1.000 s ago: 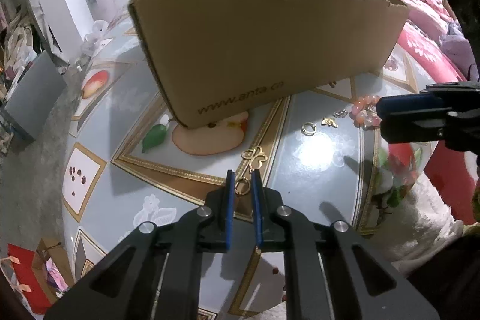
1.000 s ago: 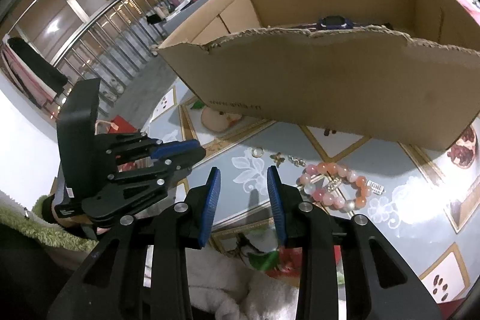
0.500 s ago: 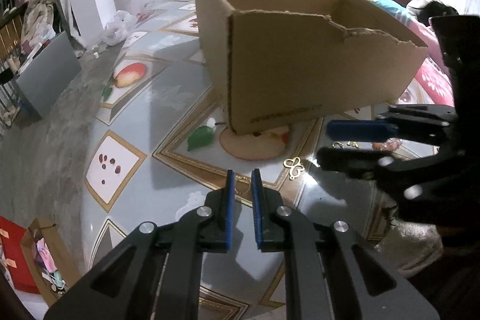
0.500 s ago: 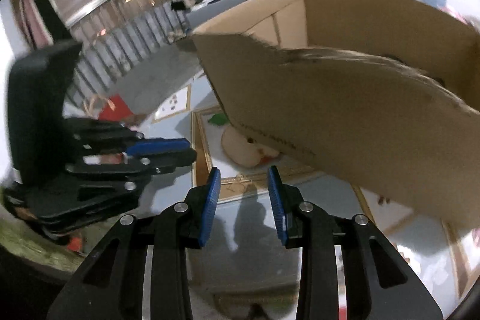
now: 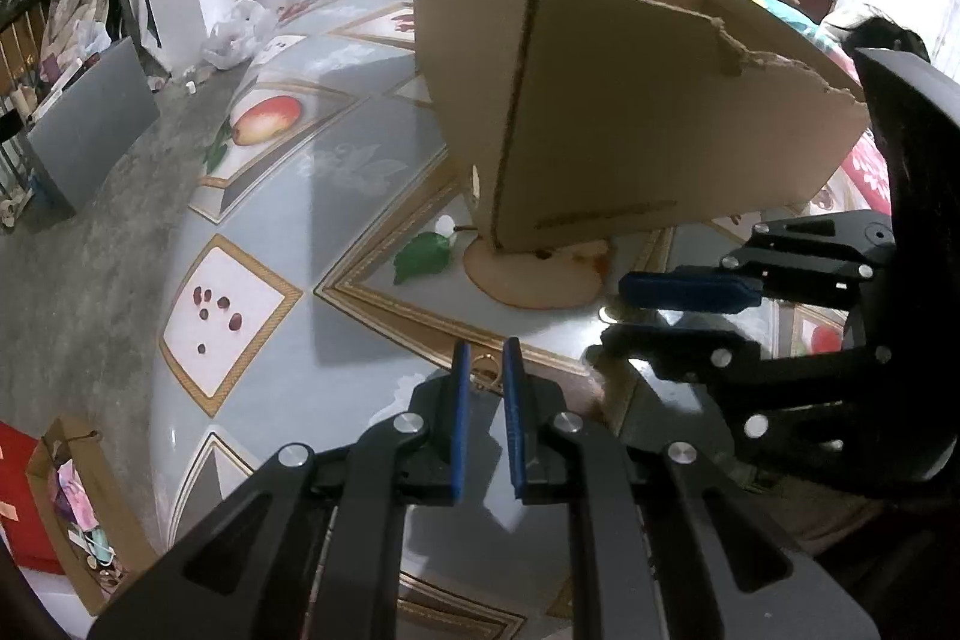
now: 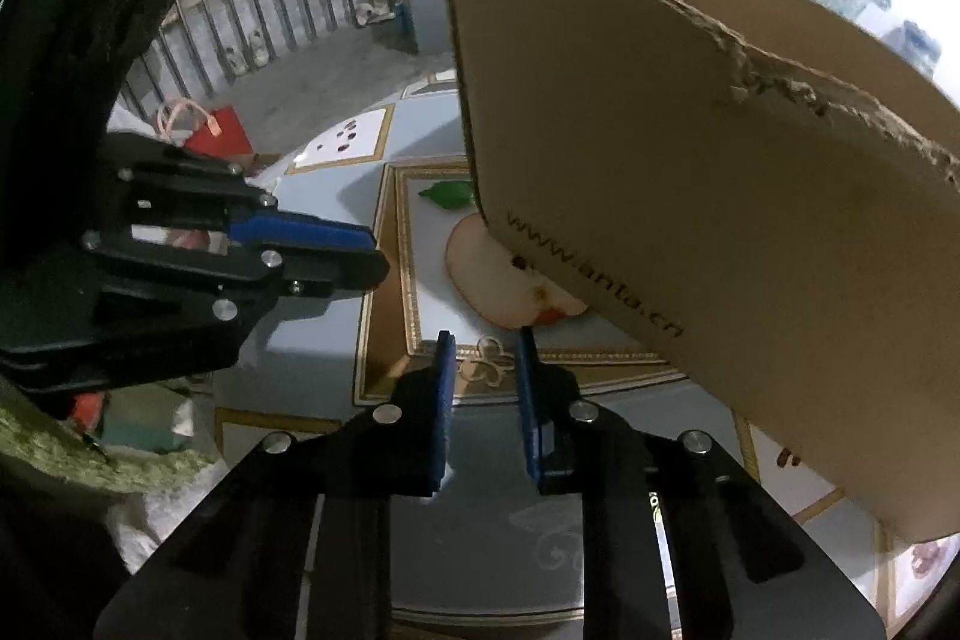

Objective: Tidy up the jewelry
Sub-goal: 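Lift the gold charm toward the cardboard box with the left gripper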

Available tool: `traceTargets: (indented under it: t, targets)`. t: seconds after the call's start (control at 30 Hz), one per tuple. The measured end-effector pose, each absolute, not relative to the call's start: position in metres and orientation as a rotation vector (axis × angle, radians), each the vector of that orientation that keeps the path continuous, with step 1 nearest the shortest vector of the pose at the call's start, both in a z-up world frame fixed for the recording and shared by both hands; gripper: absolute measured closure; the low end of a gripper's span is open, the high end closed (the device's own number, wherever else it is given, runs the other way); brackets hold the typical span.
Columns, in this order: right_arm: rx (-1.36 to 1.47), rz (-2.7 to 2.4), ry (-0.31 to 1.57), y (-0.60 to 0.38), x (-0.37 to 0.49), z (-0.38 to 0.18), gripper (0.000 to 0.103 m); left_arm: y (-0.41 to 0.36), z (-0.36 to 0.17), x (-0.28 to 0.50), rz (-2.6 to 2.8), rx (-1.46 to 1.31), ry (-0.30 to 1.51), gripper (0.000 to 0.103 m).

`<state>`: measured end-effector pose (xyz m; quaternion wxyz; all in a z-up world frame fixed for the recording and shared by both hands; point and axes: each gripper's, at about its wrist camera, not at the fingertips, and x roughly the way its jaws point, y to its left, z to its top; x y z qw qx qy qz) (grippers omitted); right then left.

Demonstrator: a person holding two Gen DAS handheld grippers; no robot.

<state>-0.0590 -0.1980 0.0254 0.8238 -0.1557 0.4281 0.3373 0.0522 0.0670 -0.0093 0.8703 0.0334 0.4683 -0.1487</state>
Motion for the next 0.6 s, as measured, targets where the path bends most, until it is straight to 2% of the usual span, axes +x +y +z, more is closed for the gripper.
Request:
traceTargets:
  t: [0.6]
  targets:
    - [-0.294, 0.735, 0.885, -0.207, -0.063, 0.041, 0.085, 0.07, -0.004, 0.049, -0.298, 0.069, 0.964, 0.093]
